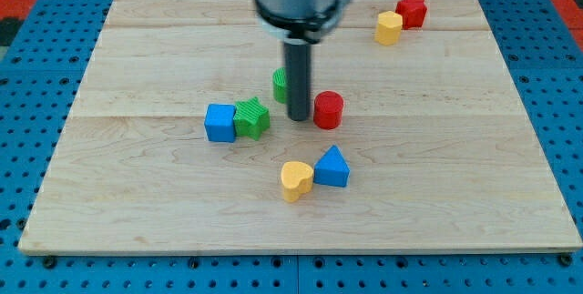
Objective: Push the red cube a bit up towards the center right
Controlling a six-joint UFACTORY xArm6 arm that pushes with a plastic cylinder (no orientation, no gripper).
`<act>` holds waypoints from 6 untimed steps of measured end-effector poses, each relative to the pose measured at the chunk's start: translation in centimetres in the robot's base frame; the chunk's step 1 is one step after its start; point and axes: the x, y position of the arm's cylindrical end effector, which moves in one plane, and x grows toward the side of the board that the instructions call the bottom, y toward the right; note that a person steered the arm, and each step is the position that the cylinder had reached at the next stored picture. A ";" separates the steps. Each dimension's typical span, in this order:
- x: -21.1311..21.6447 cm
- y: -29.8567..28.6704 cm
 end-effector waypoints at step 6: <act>-4.0 8.4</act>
